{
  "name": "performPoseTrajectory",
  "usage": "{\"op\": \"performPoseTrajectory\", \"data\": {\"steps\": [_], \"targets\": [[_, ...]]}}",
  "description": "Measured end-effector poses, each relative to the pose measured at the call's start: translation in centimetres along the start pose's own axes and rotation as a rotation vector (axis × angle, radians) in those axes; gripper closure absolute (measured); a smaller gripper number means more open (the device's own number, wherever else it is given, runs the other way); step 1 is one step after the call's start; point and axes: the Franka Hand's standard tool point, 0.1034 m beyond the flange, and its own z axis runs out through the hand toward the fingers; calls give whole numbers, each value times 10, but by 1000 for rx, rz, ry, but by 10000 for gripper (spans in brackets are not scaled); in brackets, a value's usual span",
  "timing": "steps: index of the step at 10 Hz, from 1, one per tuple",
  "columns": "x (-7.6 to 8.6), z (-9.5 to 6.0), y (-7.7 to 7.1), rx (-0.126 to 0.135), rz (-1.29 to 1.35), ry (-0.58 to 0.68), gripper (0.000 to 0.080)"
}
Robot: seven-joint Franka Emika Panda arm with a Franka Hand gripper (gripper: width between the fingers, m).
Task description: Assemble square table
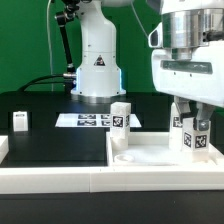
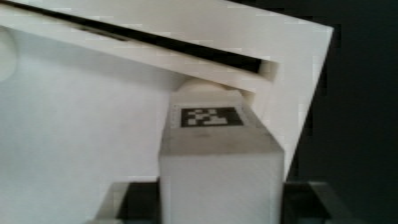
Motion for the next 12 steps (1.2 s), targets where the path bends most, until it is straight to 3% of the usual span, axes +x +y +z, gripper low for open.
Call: {"op": "performPoseTrajectory", "data": {"steps": [1,3,4,5,9,12], "targets": [[-1,0,0,0,-32,0,511],[-1,0,0,0,-76,0,271],[-4,2,0,-2,-204,0,188],[-5,4,-5,26,-267,12,188],[-4,4,-4,23,-563,16,150],[-11,7,-3,1,-756,34,150]]}}
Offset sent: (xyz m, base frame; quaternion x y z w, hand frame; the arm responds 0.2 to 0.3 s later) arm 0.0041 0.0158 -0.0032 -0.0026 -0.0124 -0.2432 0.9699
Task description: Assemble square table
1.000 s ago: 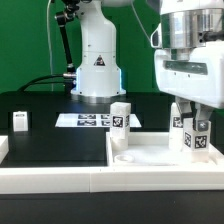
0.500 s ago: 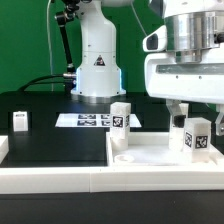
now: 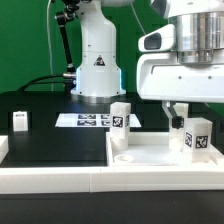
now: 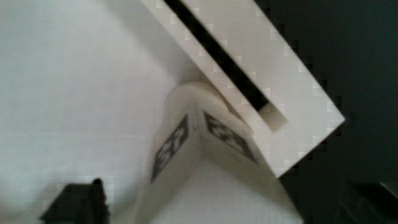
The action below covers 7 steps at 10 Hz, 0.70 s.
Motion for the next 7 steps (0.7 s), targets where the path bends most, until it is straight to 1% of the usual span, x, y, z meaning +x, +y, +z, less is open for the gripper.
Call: {"op": "performPoseTrajectory", "data": {"steps": [4,5,7], "targets": [[-6,2,-4,6,-270,3,150],[-7,2,-4,7,-289,2,150],[-5,1,-3,-8,-483,10,150]]}}
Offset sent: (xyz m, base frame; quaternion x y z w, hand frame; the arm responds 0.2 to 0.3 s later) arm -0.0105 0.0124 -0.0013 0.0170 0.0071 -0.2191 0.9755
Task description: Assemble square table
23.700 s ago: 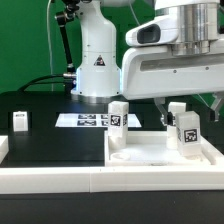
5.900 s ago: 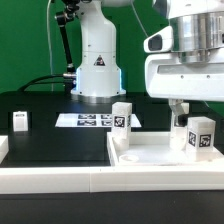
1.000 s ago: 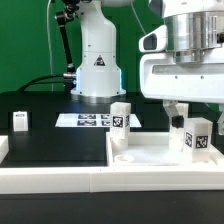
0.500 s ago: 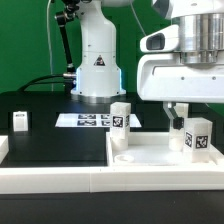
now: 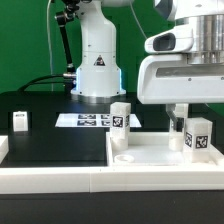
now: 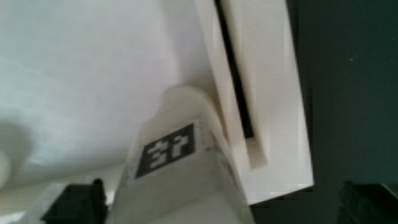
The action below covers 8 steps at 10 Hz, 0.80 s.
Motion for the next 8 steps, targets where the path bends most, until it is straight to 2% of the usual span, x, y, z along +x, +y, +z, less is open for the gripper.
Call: {"op": "performPoseTrajectory", "data": {"steps": [5,6,7,8], "targets": [[6,-2,12,-21,-310,4,150],[7,-2,13,-21,-305,5,150],[6,-1,13,-21,-302,4,246],[6,-1,13,-21,-275,4,246]]}}
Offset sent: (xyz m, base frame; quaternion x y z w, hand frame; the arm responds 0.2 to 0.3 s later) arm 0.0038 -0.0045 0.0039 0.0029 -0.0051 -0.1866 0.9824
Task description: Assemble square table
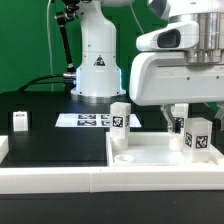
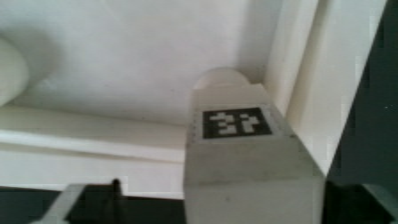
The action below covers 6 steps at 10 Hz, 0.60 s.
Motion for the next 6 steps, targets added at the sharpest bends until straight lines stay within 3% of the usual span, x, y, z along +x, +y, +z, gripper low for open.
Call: {"op": "performPoseTrajectory", "data": {"steps": [1,2,6], "targets": [[0,0,0,0,4,0,445],[0,0,0,0,41,0,509],[-1,0,0,1,293,-1,509]]}}
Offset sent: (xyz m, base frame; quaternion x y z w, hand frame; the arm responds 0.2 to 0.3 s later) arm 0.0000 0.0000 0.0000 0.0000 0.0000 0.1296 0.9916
